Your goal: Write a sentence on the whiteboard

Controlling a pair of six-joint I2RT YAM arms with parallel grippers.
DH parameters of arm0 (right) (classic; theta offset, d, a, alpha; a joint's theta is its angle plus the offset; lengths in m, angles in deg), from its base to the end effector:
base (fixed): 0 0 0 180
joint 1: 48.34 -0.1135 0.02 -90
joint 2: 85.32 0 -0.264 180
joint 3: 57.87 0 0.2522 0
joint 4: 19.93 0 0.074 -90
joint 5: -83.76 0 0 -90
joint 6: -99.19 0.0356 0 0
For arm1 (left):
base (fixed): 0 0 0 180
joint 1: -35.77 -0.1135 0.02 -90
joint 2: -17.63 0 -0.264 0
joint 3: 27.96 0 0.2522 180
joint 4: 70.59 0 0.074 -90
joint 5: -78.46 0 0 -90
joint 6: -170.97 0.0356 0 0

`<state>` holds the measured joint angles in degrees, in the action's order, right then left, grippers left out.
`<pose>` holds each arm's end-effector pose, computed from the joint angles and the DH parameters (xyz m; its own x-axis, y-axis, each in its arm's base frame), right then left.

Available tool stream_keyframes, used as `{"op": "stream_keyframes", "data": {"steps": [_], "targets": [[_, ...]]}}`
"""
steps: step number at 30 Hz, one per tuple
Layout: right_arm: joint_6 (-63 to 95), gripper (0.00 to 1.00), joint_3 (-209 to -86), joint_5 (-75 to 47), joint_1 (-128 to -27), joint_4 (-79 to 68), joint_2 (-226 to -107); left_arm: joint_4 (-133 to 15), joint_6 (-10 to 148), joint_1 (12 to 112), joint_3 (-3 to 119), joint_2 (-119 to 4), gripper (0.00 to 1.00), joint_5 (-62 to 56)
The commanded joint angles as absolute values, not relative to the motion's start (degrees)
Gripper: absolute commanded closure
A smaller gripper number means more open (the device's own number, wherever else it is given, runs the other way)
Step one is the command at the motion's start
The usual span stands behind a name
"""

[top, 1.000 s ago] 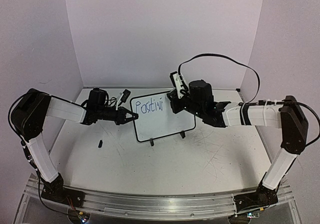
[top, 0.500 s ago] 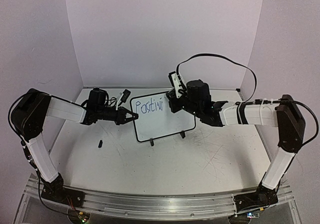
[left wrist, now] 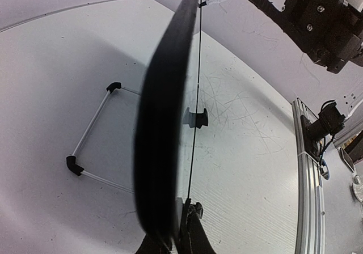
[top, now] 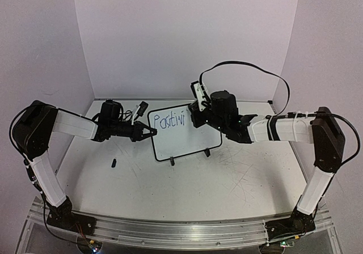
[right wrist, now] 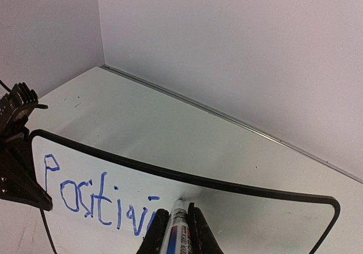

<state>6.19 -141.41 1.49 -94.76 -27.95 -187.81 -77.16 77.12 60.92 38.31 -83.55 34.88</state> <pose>0.2950 0.3031 0.2686 -0.0977 -0.1779 -0.9792 -0.6328 0.7705 -0.0769 0.3192 -0.1784 0.1814 -0.4872 0.1776 -0.8551 0.8393 0.3658 -0.4022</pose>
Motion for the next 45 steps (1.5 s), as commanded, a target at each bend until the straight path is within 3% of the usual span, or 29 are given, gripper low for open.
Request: {"op": "stream_keyframes", "data": {"steps": [1,45], "targets": [[6.7,1.00,-143.4,2.3,-95.0,-29.2,-189.0,-74.6,80.9,60.0,40.4,-83.0,1.00,22.9],[9.7,1.00,-135.7,6.0,-95.9,-31.2,-184.1,-74.0,80.9,60.1,40.7,-83.5,1.00,23.1]]}}
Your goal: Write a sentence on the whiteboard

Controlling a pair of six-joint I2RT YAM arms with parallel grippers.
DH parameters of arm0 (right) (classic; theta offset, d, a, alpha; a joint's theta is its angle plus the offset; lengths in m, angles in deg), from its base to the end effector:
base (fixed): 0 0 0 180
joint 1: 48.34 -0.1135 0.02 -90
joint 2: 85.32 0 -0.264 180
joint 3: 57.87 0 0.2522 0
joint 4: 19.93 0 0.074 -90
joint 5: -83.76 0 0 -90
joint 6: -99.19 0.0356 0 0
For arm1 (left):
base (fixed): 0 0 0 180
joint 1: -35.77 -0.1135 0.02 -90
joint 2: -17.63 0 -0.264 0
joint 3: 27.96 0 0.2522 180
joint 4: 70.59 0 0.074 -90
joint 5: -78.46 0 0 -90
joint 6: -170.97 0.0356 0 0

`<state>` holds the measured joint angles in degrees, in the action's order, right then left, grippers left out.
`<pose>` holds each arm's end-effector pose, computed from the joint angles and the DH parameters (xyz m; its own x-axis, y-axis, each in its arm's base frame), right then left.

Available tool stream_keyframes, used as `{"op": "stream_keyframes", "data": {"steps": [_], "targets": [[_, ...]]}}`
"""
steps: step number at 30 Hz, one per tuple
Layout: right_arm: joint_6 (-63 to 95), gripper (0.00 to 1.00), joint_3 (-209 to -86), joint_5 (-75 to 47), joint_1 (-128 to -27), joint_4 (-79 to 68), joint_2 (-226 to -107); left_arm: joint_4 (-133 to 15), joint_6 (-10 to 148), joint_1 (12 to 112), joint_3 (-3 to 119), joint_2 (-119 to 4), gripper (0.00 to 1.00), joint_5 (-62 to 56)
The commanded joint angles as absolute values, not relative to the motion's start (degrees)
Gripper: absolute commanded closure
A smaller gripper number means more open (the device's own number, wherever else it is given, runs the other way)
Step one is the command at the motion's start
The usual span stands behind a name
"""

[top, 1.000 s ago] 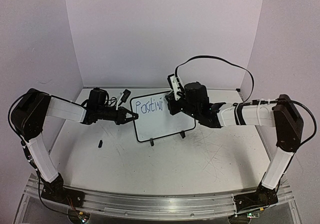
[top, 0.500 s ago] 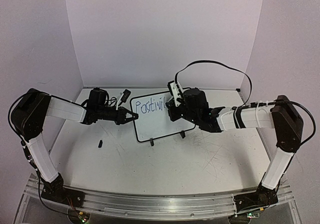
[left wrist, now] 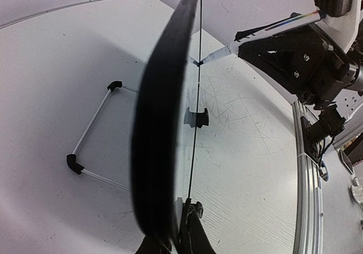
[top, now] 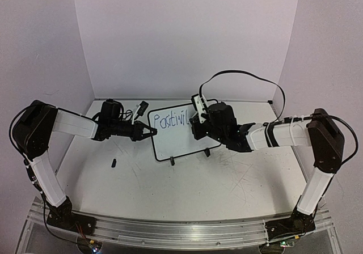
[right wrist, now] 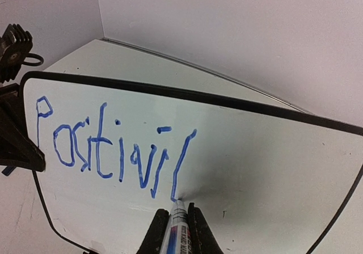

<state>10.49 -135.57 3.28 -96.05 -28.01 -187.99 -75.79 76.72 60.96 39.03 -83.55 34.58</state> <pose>0.2809 0.3000 0.2329 -0.2096 -0.1972 -0.9577 -0.6185 0.7854 -0.0263 0.3204 -0.1790 0.1829 -0.5015 0.1791 -0.8464 0.8307 0.3732 -0.4132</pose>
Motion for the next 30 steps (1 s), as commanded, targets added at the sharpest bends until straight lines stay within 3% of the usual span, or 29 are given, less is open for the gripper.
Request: {"op": "stream_keyframes", "data": {"steps": [1,5,30], "targets": [[9.5,1.00,-135.6,4.4,-95.8,-31.7,-183.5,-74.0,80.9,60.2,40.6,-83.5,1.00,23.1],[8.5,1.00,-135.5,-1.8,-95.8,-34.3,-182.7,-73.9,82.4,60.2,40.7,-83.5,1.00,23.0],[8.5,1.00,-141.9,4.2,-95.7,-31.0,-189.5,-73.5,82.7,60.2,40.7,-83.1,1.00,22.8]]}}
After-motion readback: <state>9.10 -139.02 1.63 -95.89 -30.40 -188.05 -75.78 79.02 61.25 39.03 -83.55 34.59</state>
